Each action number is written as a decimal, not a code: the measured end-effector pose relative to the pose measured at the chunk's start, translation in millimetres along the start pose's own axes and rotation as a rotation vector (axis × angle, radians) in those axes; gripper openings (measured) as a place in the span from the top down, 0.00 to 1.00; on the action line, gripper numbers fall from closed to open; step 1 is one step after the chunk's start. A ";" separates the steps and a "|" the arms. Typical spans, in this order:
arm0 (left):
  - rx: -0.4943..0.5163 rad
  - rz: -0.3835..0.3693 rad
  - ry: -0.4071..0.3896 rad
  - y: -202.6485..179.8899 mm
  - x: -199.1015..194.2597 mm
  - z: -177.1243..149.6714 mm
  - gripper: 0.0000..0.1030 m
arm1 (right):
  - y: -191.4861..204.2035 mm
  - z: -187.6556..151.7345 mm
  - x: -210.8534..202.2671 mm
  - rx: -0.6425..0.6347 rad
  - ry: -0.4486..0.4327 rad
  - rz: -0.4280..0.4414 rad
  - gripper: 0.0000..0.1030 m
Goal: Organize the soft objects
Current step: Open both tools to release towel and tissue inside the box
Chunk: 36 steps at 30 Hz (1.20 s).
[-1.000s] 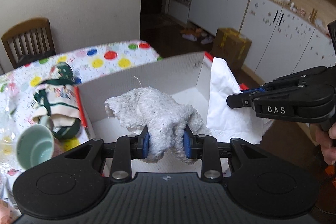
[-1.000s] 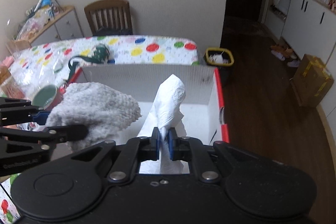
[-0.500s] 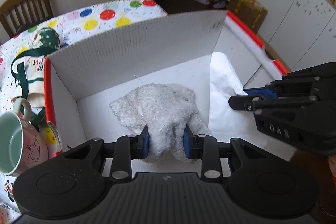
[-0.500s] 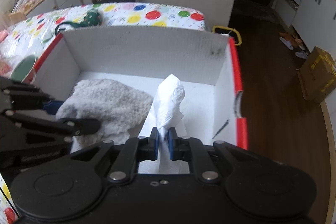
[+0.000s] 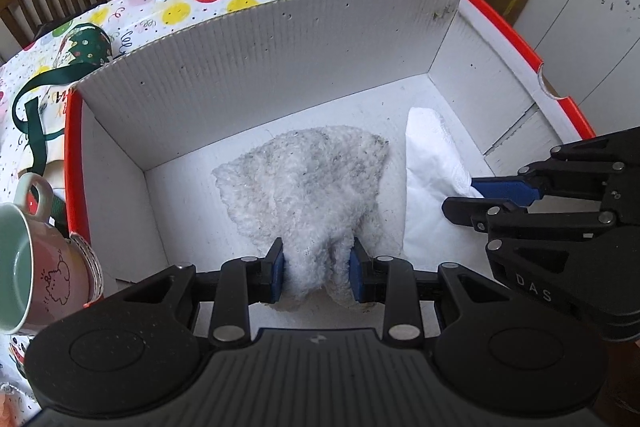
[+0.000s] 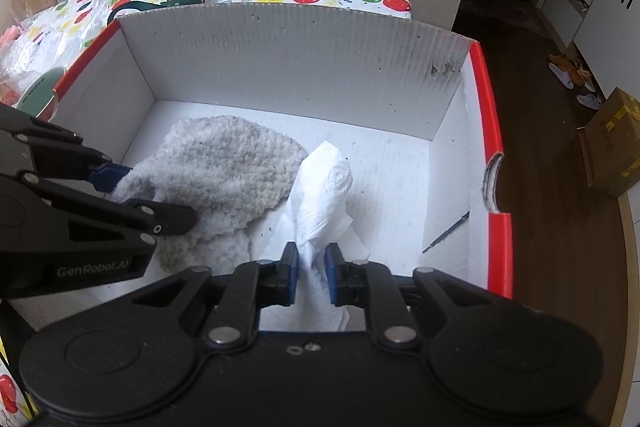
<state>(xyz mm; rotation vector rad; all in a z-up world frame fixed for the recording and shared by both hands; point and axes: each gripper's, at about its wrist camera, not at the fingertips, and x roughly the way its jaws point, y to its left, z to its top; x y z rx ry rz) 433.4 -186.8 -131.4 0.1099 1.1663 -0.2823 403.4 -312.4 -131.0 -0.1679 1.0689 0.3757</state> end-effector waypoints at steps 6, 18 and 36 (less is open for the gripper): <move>-0.014 0.001 -0.004 0.5 -3.4 0.1 0.47 | -3.6 -0.3 -2.8 0.011 -0.014 0.007 0.68; -0.029 -0.016 -0.080 3.2 -31.7 -5.2 0.40 | 2.4 -5.9 -25.2 -0.012 -0.060 0.013 0.52; -0.022 -0.012 -0.289 9.4 -113.0 -36.6 0.39 | 21.0 -11.8 -83.8 0.003 -0.189 0.023 0.20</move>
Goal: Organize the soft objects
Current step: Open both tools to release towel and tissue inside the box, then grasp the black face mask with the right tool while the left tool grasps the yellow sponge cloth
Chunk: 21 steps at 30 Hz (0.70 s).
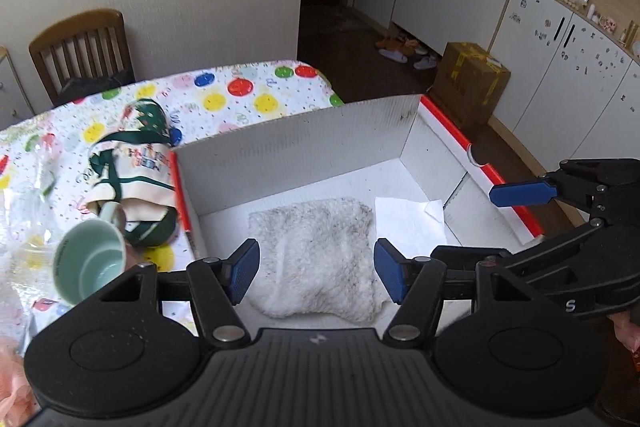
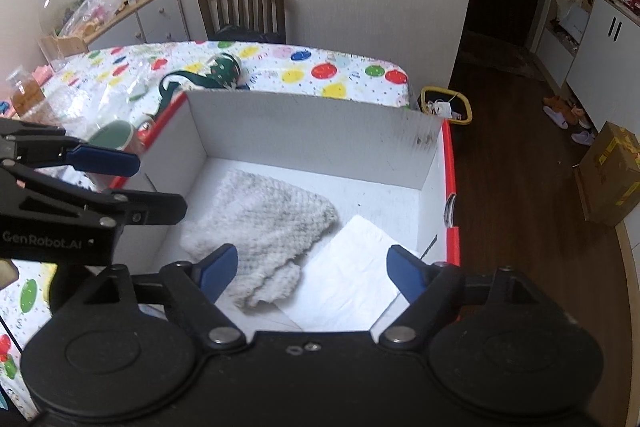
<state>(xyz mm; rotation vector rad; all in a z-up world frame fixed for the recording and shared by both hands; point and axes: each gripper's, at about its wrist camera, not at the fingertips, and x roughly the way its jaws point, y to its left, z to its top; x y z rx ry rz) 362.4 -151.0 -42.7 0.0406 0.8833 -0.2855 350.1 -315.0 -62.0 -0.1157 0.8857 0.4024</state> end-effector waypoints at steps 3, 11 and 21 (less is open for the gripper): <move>0.007 -0.008 -0.025 3.9 -16.0 -6.0 0.39 | 7.5 -0.7 -9.2 0.005 -0.019 0.003 0.17; 0.001 -0.018 -0.092 22.8 -58.5 -23.2 0.33 | 37.7 -4.6 -33.1 0.009 -0.075 0.000 0.10; -0.012 -0.007 -0.166 58.9 -100.8 -46.8 0.25 | 82.5 -13.0 -53.9 0.050 -0.139 0.045 0.01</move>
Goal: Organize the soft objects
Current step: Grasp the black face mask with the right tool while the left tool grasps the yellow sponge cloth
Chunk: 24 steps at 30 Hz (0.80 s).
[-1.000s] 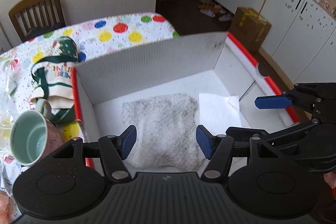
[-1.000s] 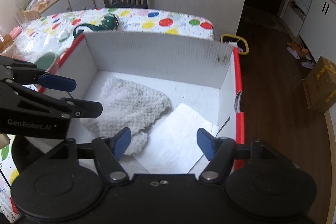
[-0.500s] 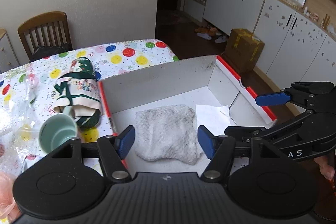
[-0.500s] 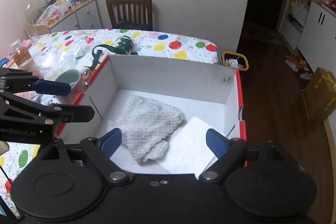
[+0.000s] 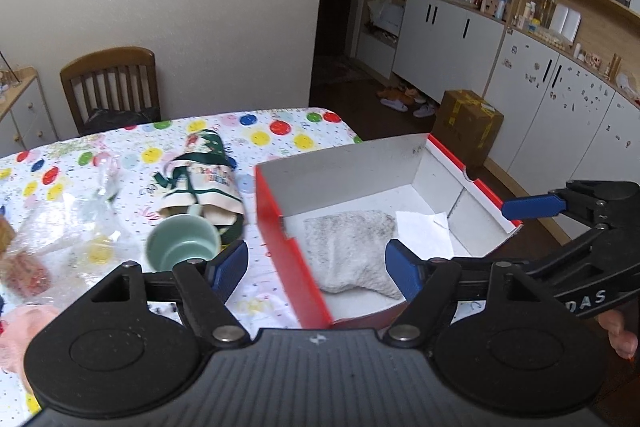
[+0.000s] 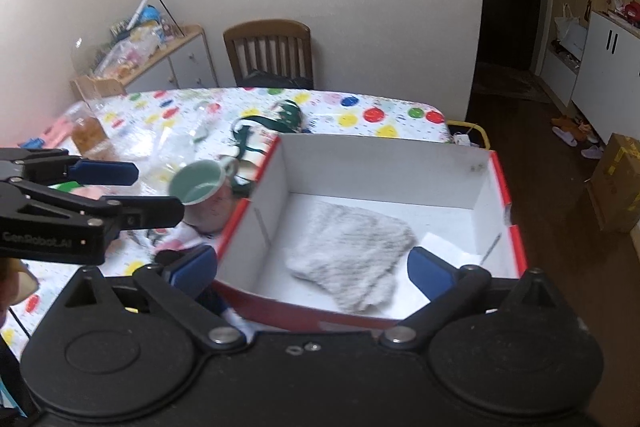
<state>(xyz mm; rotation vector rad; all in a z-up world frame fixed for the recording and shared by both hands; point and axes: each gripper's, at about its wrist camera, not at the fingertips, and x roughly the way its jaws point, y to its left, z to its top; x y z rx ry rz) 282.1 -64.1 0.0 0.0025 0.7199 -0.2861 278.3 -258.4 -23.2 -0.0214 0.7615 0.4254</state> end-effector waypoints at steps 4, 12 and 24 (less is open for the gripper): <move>-0.004 -0.005 -0.035 16.2 -15.7 -7.9 0.19 | 16.2 -3.8 -3.1 0.017 -0.024 0.015 0.01; -0.041 -0.015 -0.080 61.0 -39.3 -25.9 0.04 | 50.4 -20.0 4.3 0.035 -0.010 0.032 0.01; -0.058 0.015 -0.012 105.9 -24.9 -76.5 0.01 | 94.8 -57.1 40.2 0.009 0.080 0.076 0.01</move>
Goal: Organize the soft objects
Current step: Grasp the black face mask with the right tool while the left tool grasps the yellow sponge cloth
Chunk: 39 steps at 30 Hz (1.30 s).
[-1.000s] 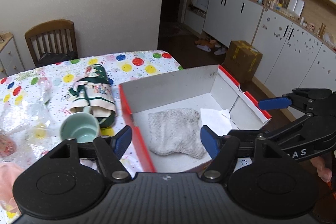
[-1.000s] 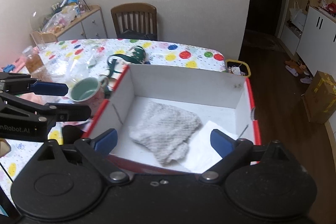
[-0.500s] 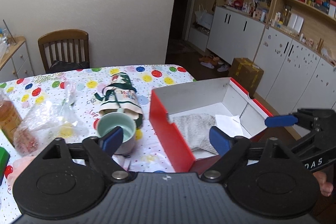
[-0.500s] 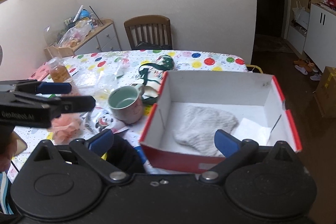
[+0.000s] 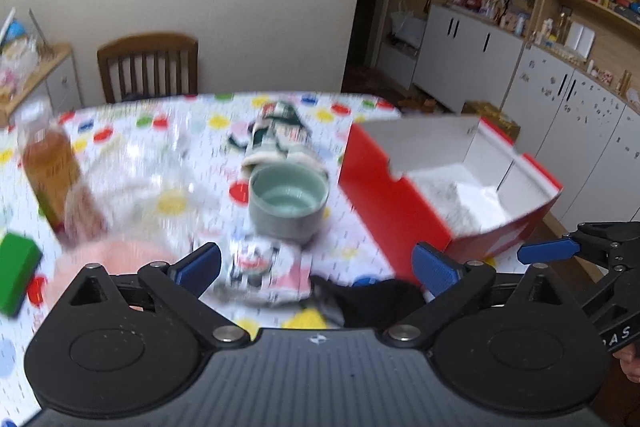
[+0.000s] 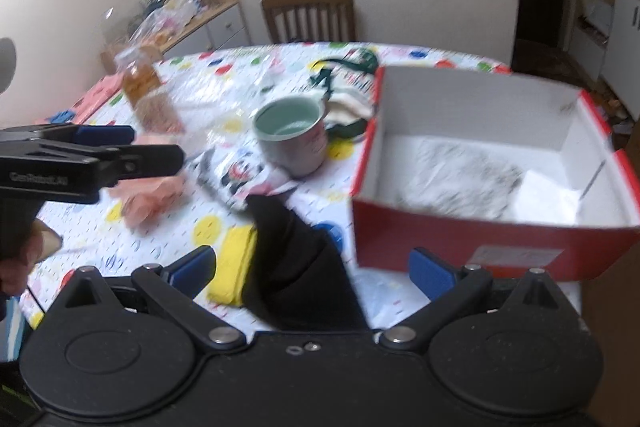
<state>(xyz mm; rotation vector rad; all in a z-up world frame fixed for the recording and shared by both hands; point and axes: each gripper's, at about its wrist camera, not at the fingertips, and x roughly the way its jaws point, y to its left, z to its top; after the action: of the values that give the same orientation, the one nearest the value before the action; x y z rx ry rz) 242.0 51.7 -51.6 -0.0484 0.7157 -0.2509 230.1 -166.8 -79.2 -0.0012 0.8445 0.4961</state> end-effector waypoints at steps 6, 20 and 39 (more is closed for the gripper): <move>-0.038 -0.025 0.100 10.4 21.3 -29.7 0.01 | 10.4 -14.7 21.2 -0.047 0.062 -0.001 0.01; -0.030 0.083 0.218 8.7 67.9 -64.7 0.01 | -1.2 -37.9 64.5 -0.087 0.188 -0.007 0.03; -0.052 0.095 0.239 -0.4 95.4 -71.2 0.21 | -7.9 -36.0 86.3 -0.103 0.197 0.028 0.23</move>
<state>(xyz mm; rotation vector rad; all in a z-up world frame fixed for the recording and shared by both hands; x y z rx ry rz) 264.5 31.1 -166.7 -0.0343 0.9603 -0.1481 255.8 -144.5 -166.6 -0.1352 1.0117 0.5720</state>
